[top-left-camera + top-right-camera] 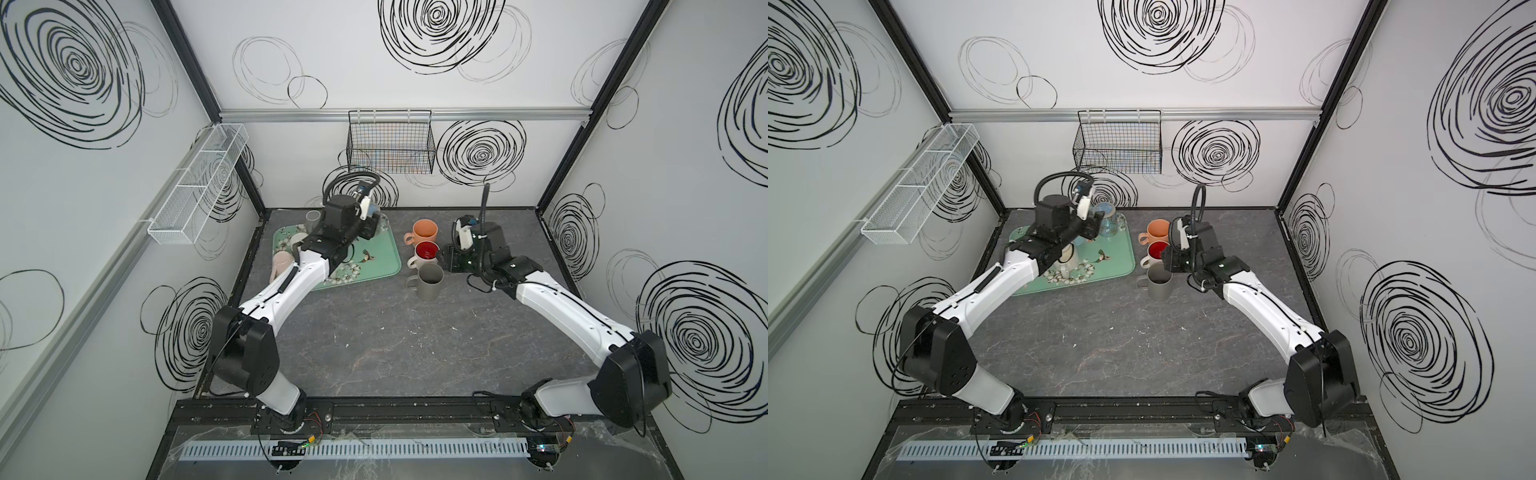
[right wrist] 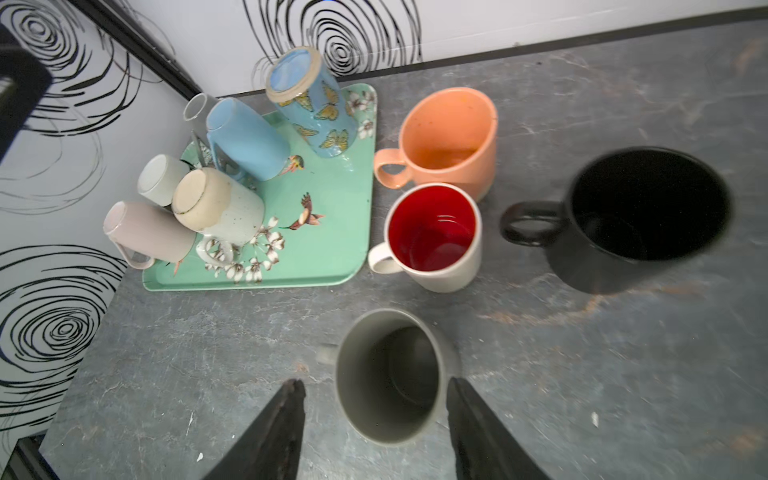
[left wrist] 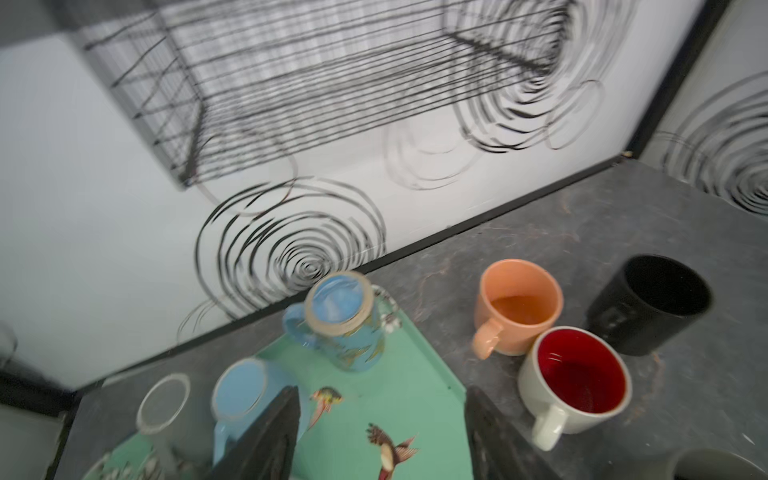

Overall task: Turn the mug right side up
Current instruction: 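Move both grippers back toward the tray, then lower the right gripper onto the upside-down cream speckled mug's handle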

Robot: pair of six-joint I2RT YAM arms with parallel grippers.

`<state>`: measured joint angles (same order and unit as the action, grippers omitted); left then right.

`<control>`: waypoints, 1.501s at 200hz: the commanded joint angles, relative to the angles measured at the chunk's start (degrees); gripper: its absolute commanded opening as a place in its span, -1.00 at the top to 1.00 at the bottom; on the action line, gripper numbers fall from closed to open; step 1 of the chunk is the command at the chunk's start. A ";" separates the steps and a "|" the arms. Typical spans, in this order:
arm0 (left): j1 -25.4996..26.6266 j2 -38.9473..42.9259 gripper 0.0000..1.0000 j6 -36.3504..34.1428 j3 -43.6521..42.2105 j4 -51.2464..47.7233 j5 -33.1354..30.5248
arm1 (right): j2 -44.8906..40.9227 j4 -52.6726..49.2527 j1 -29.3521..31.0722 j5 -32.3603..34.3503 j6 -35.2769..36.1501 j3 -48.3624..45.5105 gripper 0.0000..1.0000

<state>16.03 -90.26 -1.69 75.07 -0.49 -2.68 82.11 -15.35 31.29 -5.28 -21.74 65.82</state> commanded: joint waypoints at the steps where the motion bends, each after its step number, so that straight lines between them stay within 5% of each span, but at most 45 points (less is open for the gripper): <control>1: -6.69 1.54 -0.31 13.18 -2.19 -1.52 2.96 | 5.08 3.61 3.65 2.94 0.86 5.09 -0.18; 75: -18.47 -4.31 -0.32 19.92 -3.63 -2.70 8.38 | 35.31 0.19 15.71 5.55 4.41 34.84 -0.22; 147: -21.04 -16.42 -0.31 20.92 0.78 -2.04 12.12 | 59.27 -3.40 20.71 2.52 5.48 61.75 -0.29; 300: -17.37 -16.01 -0.17 23.25 -1.04 -2.42 14.56 | 64.25 -1.61 20.78 1.01 7.21 63.06 -0.44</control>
<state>-2.35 -107.53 20.60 74.54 -0.01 10.15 144.53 -17.56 51.66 -4.05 -15.33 127.11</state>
